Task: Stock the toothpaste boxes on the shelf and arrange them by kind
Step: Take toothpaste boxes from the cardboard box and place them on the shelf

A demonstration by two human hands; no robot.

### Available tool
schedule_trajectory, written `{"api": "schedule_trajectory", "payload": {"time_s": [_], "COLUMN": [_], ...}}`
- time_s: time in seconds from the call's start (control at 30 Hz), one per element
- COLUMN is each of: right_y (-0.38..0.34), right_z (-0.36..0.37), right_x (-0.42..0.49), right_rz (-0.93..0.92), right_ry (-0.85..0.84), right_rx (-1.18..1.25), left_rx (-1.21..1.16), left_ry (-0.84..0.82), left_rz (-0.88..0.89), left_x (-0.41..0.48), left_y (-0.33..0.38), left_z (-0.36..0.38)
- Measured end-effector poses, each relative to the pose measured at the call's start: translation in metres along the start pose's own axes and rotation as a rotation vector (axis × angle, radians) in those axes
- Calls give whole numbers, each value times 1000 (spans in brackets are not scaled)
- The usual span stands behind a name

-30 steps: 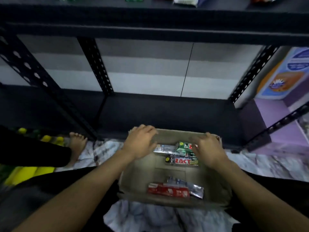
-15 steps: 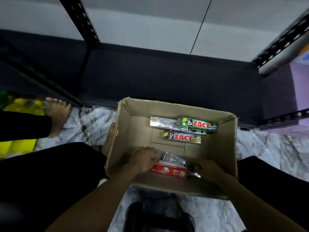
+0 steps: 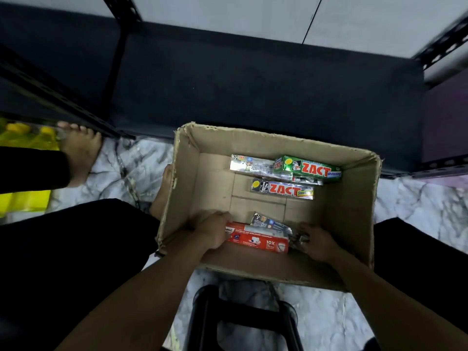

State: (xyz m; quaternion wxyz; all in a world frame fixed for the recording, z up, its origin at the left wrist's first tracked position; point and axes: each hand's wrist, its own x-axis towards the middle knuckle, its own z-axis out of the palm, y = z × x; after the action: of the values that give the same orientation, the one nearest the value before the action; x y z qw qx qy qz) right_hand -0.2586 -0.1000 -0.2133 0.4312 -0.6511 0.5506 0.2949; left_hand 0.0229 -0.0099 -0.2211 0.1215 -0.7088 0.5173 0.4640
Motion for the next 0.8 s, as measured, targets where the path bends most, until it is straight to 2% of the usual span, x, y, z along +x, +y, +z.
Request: {"api": "schedule_trajectory", "payload": {"time_s": [0.33,0.53,0.63,0.8], "right_y": [14,14,9,2], "right_z": [12,11,4,-15], "right_x": [3,7,2,-17], "right_rz": [19,-41,-66,-68], "right_ry": [33,59,73,100], "right_rx": [75,-44,-125,-3], "left_rx": [33,-280,-391,-527], "left_ry": [-73,-165,-130,-96], "left_rz": [16,-61,-29,77], "left_x": [-1,-9,-15,-41], "left_y": [1,-13,-15,0], "left_z": [-12,-17,-24,-52]}}
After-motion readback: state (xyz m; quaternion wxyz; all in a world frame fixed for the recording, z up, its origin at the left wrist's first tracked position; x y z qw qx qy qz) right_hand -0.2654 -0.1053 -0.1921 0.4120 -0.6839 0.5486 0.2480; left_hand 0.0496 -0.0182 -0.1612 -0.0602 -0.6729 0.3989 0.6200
